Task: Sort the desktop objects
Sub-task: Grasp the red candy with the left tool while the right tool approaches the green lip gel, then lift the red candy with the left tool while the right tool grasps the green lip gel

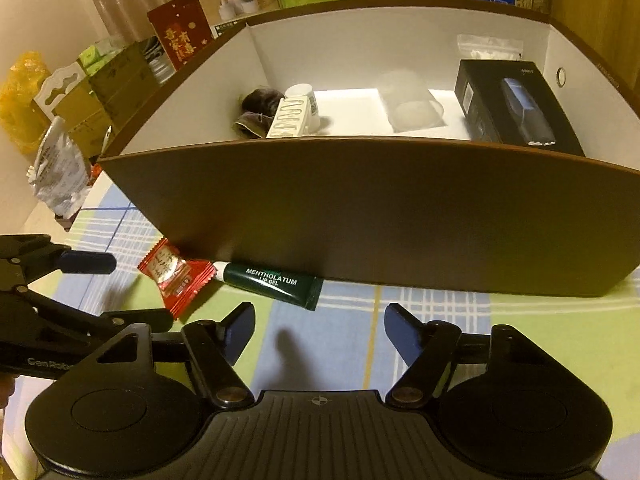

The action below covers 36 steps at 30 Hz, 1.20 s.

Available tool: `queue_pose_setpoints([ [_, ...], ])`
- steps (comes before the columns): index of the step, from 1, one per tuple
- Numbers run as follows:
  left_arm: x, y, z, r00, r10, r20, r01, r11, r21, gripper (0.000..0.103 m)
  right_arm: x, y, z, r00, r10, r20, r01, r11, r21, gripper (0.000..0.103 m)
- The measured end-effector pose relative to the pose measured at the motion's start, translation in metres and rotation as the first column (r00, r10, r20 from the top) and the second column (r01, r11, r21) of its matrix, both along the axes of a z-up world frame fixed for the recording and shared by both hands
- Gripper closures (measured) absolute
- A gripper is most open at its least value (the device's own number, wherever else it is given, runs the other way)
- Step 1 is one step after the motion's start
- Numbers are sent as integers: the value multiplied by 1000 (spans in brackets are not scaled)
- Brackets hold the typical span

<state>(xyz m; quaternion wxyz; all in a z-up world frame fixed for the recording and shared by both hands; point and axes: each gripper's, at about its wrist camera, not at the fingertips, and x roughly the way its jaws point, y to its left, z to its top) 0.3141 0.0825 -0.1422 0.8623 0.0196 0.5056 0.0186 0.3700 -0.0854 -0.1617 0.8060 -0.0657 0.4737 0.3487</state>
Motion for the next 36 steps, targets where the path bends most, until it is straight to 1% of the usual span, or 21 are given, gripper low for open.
queue_pose_setpoints([
  [3,8,1,-3,1000,-24,-1,24,1000,-7,27,3,2,-2,1000,-3,-2,3,1000,-8,33],
  [8,16,3,-10,998,-59,2,59,998,-14,30,10,1,-6,1000,-25,-13,24,1000,-16,33],
  [11,20,4,-14,997,-72,7,72,997,-23,36,12,-2,-8,999,-36,-19,35,999,-19,33],
  [14,22,3,-16,995,-93,21,93,995,-25,37,13,-4,-8,999,-45,-25,44,999,-18,33],
  [16,23,2,-17,993,-111,29,111,994,-18,43,13,-5,-8,998,-46,-30,45,999,-14,33],
  [17,23,2,-18,993,-113,27,114,993,-11,51,12,-4,-8,999,-41,-33,41,999,-10,33],
  [19,21,3,-18,993,-117,28,117,993,0,54,11,-4,-7,999,-27,-33,27,1000,-2,33],
  [23,10,10,-18,996,-89,24,88,995,37,55,6,1,-6,999,18,-30,-18,1000,22,34],
  [27,-6,27,-15,1000,-12,12,11,998,60,55,2,14,-7,997,72,-17,-72,997,29,37],
  [29,-14,36,-14,999,32,4,-32,998,63,55,1,21,-9,997,79,-18,-78,997,26,37],
  [32,-26,48,-13,997,82,-2,-82,994,66,54,0,32,-13,998,57,-14,-56,998,22,37],
  [34,-32,54,-12,994,113,-3,-113,992,61,54,-1,41,-14,999,39,-14,-39,999,21,35],
  [36,-35,59,-11,990,138,-4,-138,989,56,54,-3,49,-16,999,30,-12,-30,1000,10,21],
])
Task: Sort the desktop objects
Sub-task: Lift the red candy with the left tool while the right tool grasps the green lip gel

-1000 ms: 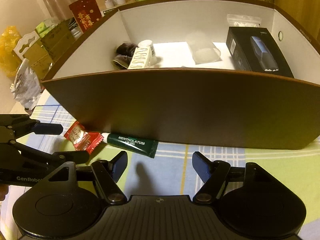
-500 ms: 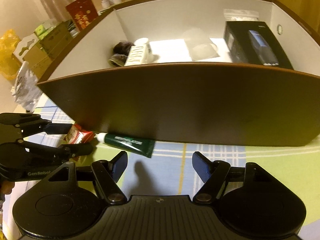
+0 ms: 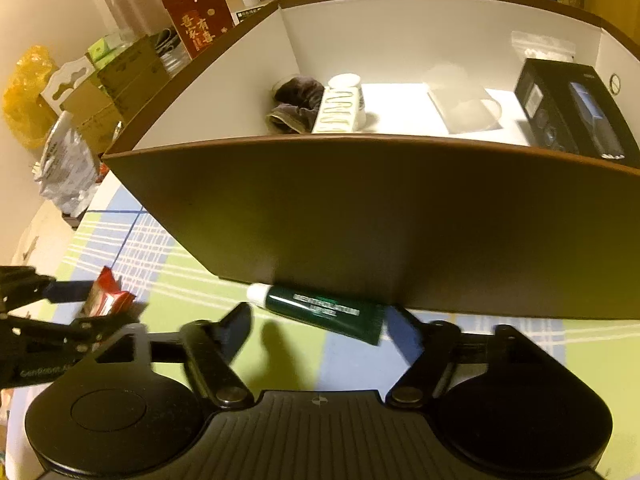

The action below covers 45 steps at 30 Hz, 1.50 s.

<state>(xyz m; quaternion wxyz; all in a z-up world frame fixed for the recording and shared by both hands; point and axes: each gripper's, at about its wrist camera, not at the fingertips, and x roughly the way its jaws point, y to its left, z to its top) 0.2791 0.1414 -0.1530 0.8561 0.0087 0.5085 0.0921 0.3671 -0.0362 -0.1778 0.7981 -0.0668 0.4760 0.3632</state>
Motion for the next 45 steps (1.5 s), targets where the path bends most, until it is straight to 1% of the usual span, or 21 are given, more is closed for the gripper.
queue_pose_setpoints([
  [3,-1,5,1,1000,30,2,-30,1000,-2,54,-6,11,-3,999,-32,26,32,999,-20,16],
  [7,4,9,0,998,64,2,-64,998,-4,54,-15,21,-6,991,-112,75,115,993,-41,15],
  [11,11,9,-1,997,79,2,-79,997,-3,54,-23,29,-9,977,-173,125,182,981,-68,16],
  [13,13,9,-1,997,80,1,-80,997,-3,54,-27,34,-10,968,-196,157,212,973,-93,21],
  [14,14,8,-1,997,82,1,-82,997,-4,54,-28,35,-11,966,-198,168,217,971,-101,22],
  [17,14,8,-1,997,83,1,-83,996,-10,54,-31,35,-13,965,-182,191,206,972,-113,22],
  [24,13,4,-2,997,79,1,-78,997,-6,54,-26,26,-12,981,-109,163,130,983,-126,22],
  [29,13,-4,-2,998,70,-4,-70,998,1,54,-31,10,-9,991,-1,131,22,988,-155,22],
  [32,11,-13,-3,998,59,-7,-59,998,7,54,-34,-5,-8,992,56,114,-37,985,-169,22],
  [35,10,-23,-3,999,51,-14,-51,999,3,54,-37,-24,-7,991,91,102,-72,981,-181,22],
  [39,7,-42,-4,999,26,-21,-26,1000,5,54,-40,-52,-6,990,107,91,-88,977,-192,22],
  [45,4,-82,-5,999,-25,-30,25,1000,-8,54,-41,-92,-2,992,98,79,-80,976,-205,22],
])
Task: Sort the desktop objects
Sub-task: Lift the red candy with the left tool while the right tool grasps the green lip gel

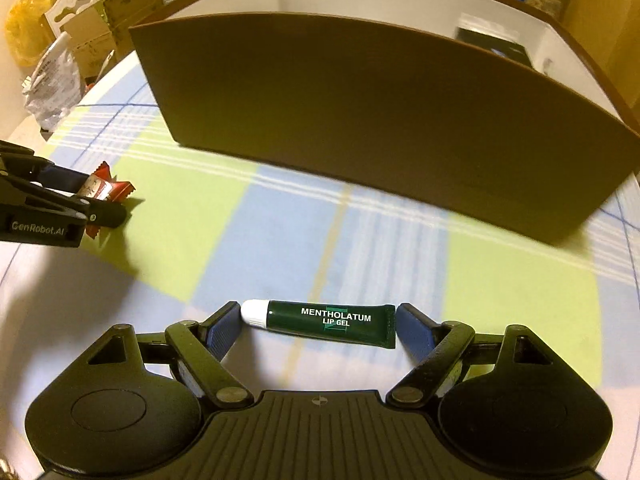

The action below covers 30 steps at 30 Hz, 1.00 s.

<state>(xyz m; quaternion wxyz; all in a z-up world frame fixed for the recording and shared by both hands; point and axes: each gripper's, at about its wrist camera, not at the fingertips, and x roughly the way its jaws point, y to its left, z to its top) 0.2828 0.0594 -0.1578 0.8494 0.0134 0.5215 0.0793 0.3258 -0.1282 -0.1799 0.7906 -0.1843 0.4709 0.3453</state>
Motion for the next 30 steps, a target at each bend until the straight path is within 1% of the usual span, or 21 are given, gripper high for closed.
queue_pose_setpoints([
  [7,-6,-63,-2,995,-100,-7,100,995,-22,55,3,-51,2,1000,17,-4,-17,1000,17,22],
  [10,-8,-89,-2,989,-147,-11,147,989,-32,55,5,-70,5,1000,17,-21,-17,999,33,22],
  [14,-5,-115,-2,983,-182,-17,181,982,-47,56,9,-89,9,999,20,-36,-19,999,41,22],
  [20,0,-133,16,980,-197,13,197,979,-44,56,18,-112,21,999,28,-35,-26,997,68,22],
  [25,5,-138,41,981,-188,57,190,981,-38,56,25,-121,43,998,56,-28,-53,993,109,22],
  [30,11,-140,68,977,-186,101,188,982,-13,56,33,-117,69,994,107,0,-106,986,129,22],
])
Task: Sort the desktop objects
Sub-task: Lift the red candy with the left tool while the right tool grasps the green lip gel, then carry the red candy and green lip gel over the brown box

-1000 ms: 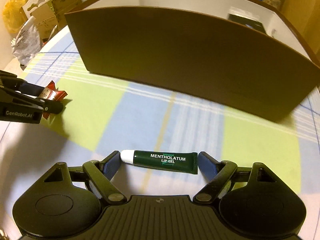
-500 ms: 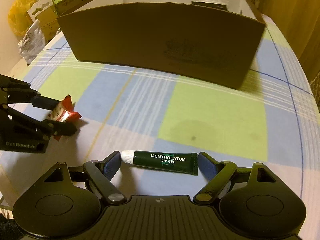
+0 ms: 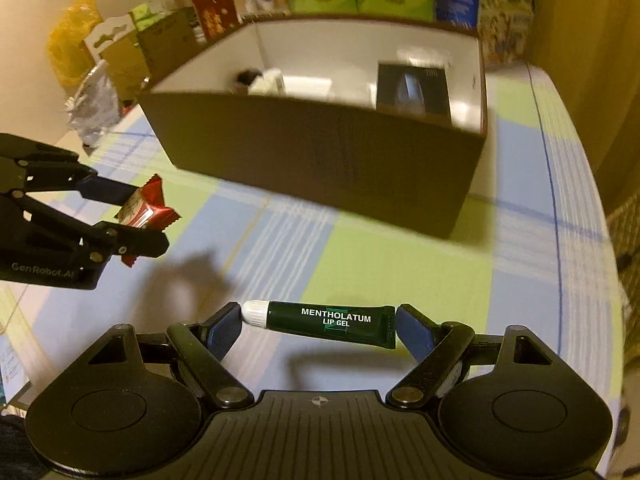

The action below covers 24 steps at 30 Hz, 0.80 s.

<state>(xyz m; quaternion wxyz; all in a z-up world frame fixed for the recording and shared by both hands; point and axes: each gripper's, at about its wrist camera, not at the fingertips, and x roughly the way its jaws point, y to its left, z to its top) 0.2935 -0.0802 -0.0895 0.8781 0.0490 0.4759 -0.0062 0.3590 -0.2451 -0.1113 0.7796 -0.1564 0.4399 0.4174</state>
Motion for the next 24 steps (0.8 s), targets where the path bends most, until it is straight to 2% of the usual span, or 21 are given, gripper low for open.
queue_pose_setpoints([
  [15,34,31,64,987,42,156,-44,999,10,56,37,34,74,993,64,95,-78,984,157,22],
  [18,45,39,70,984,60,169,-63,998,14,56,46,45,83,991,68,117,-88,981,173,22],
  [24,72,54,70,983,85,163,-81,996,-34,56,70,74,83,986,86,142,-111,977,180,22],
])
